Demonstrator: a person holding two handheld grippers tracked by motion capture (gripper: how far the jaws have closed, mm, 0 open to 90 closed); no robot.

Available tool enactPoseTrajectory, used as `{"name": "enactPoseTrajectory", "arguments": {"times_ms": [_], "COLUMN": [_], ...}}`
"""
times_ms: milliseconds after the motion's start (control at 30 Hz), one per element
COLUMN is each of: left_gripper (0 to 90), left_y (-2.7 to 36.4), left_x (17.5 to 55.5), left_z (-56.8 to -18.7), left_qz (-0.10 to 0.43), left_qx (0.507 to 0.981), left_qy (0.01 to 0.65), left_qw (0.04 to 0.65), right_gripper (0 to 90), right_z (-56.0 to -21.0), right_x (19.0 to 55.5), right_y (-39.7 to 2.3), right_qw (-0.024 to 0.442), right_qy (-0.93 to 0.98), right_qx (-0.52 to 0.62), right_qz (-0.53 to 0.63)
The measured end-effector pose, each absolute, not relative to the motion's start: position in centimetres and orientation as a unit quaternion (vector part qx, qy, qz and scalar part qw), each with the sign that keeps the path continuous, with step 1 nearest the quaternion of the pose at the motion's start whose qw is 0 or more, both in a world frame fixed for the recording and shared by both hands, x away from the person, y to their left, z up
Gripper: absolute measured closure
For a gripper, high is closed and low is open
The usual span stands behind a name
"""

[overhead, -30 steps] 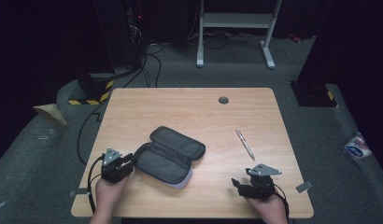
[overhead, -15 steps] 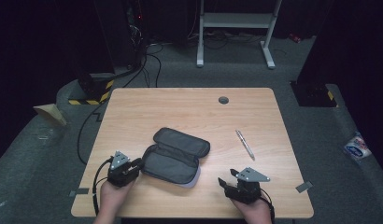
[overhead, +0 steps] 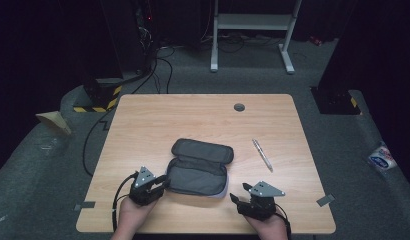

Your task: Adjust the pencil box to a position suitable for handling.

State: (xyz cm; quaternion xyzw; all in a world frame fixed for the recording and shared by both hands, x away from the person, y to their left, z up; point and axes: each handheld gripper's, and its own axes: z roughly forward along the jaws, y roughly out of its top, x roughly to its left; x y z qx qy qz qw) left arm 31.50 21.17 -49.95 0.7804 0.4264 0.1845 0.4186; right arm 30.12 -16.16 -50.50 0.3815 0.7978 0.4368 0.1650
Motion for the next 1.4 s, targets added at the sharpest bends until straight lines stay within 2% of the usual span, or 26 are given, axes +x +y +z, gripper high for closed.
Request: {"name": "enactPoseTrajectory", "arguments": {"times_ms": [233,433,833,967,1133,1400], "left_gripper": [70.3,69.7,70.1,70.1,70.6,71.0], "left_y": [19.7,18.0,16.5,16.2,16.0,15.8], "left_x": [31.1,30.7,30.4,30.9,31.6,32.4], "left_z": [-50.0,-50.1,-50.1,-50.3,-50.4,-50.6], "left_qz": [0.176,0.161,0.162,0.164,0.171,0.176], "left_qx": [0.793,0.803,0.804,0.801,0.797,0.792], "left_qy": [0.406,0.385,0.37,0.371,0.375,0.38], "left_qw": [0.419,0.426,0.437,0.44,0.441,0.444], "right_gripper": [37.4,41.6,56.6,59.1,59.4,55.0], "right_z": [-49.5,-49.3,-49.8,-50.0,-50.1,-49.3], "right_x": [29.7,29.9,30.6,30.9,31.1,31.0], "right_y": [-16.2,-16.4,-16.8,-17.1,-17.3,-17.6], "right_qw": [0.18,0.188,0.198,0.2,0.2,0.221], "right_qy": [0.781,0.774,0.774,0.772,0.771,0.754], "right_qx": [0.382,0.383,0.402,0.41,0.413,0.413], "right_qz": [0.461,0.469,0.448,0.443,0.441,0.461]}}
